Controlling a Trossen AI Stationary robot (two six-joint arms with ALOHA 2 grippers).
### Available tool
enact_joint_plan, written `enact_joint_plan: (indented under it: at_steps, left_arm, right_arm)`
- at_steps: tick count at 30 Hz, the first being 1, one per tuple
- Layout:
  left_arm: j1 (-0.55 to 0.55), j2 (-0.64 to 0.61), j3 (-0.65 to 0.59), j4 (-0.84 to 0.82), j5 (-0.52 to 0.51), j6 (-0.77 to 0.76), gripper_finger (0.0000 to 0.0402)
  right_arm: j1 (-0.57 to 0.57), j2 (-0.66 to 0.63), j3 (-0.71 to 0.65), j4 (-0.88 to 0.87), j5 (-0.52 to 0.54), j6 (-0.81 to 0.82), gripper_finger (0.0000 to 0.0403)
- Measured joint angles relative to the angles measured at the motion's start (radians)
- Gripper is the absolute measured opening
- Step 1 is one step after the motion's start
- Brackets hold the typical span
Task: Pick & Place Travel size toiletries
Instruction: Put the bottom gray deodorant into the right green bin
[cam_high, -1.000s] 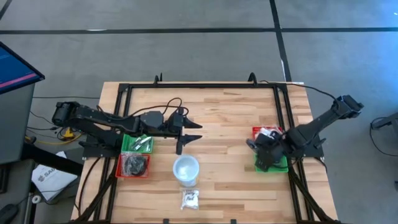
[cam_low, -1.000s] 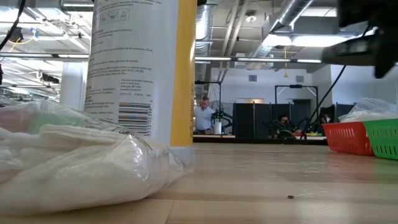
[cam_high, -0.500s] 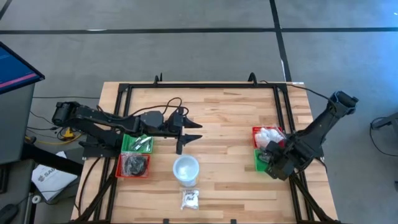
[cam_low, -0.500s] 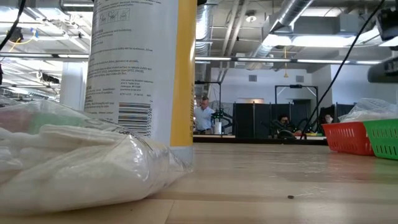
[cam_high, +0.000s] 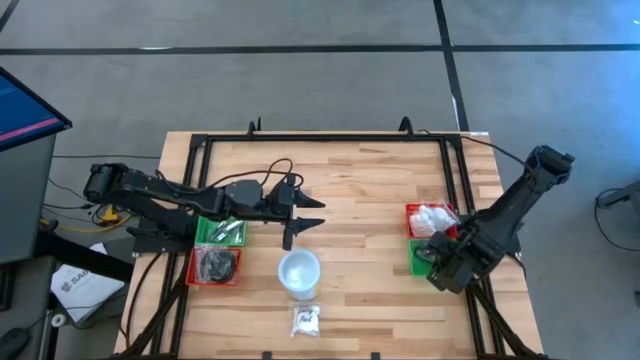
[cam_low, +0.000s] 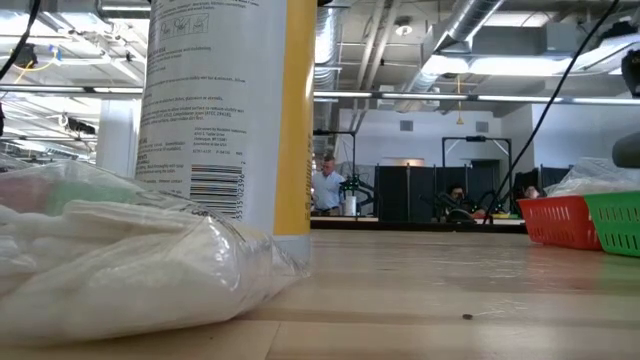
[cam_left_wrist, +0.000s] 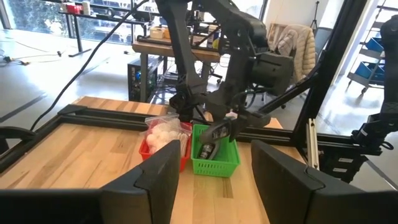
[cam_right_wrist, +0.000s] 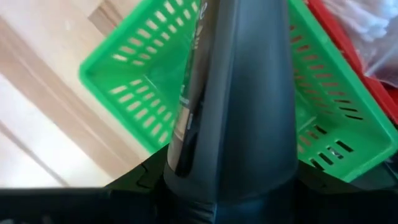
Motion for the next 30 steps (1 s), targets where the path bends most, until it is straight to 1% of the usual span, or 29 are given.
enact_joint_plan:
  at_steps: [4,12,16,19,21,25,30]
  left_arm:
    - [0.0,0.0,0.0,0.0,0.0,0.0,0.0185]
    - [0.0,0.0,0.0,0.0,0.001,0.0,0.0185]
    - [0.0,0.0,0.0,0.0,0.001,0.0,0.0185]
    - [0.0,0.0,0.0,0.0,0.003,0.0,0.0185]
    - [-0.001,0.0,0.0,0.0,0.003,-0.019,0.0185]
    - [0.0,0.0,0.0,0.0,0.017,-0.094,0.0185]
    - [-0.001,0.0,0.0,-0.001,0.143,-0.097,0.0186]
  right_arm:
    - [0.0,0.0,-0.035,0.037,-0.005,0.0,0.0176]
    - [-0.001,0.0,-0.041,0.028,-0.003,0.0,0.0179]
    - [-0.002,0.0,-0.041,0.026,0.013,0.0,0.0229]
    - [-0.002,0.0,-0.041,0.016,0.016,0.0,0.024]
    - [-0.002,0.0,-0.041,0.008,0.016,0.0,0.0233]
    - [-0.002,0.0,-0.041,0.0,0.034,0.0,0.0206]
    - [-0.002,0.0,-0.041,0.001,0.041,-0.002,0.0183]
